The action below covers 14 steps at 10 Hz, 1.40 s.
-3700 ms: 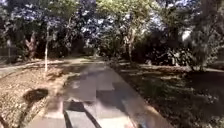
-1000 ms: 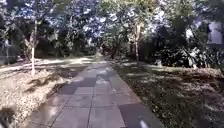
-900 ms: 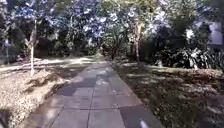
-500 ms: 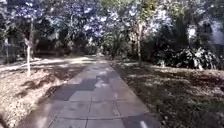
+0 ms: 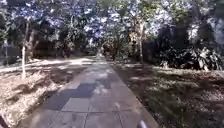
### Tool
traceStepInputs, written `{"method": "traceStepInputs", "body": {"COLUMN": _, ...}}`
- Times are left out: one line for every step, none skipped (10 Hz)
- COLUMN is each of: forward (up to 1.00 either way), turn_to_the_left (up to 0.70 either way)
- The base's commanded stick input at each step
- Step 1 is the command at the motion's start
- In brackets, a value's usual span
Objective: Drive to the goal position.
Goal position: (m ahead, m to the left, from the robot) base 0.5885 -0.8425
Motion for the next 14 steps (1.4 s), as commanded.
{"method": "traceStepInputs", "body": {"forward": 0.50, "turn_to_the_left": 0.00}}
{"method": "traceStepInputs", "body": {"forward": 0.50, "turn_to_the_left": 0.00}}
{"method": "traceStepInputs", "body": {"forward": 0.50, "turn_to_the_left": 0.00}}
{"method": "traceStepInputs", "body": {"forward": 0.50, "turn_to_the_left": 0.00}}
{"method": "traceStepInputs", "body": {"forward": 0.50, "turn_to_the_left": 0.00}}
{"method": "traceStepInputs", "body": {"forward": 0.50, "turn_to_the_left": 0.00}}
{"method": "traceStepInputs", "body": {"forward": 0.50, "turn_to_the_left": 0.00}}
{"method": "traceStepInputs", "body": {"forward": 0.50, "turn_to_the_left": 0.00}}
{"method": "traceStepInputs", "body": {"forward": 0.50, "turn_to_the_left": 0.00}}
{"method": "traceStepInputs", "body": {"forward": 0.50, "turn_to_the_left": 0.00}}
{"method": "traceStepInputs", "body": {"forward": 0.50, "turn_to_the_left": 0.00}}
{"method": "traceStepInputs", "body": {"forward": 0.50, "turn_to_the_left": 0.00}}
{"method": "traceStepInputs", "body": {"forward": 0.50, "turn_to_the_left": 0.00}}
{"method": "traceStepInputs", "body": {"forward": 0.50, "turn_to_the_left": 0.00}}
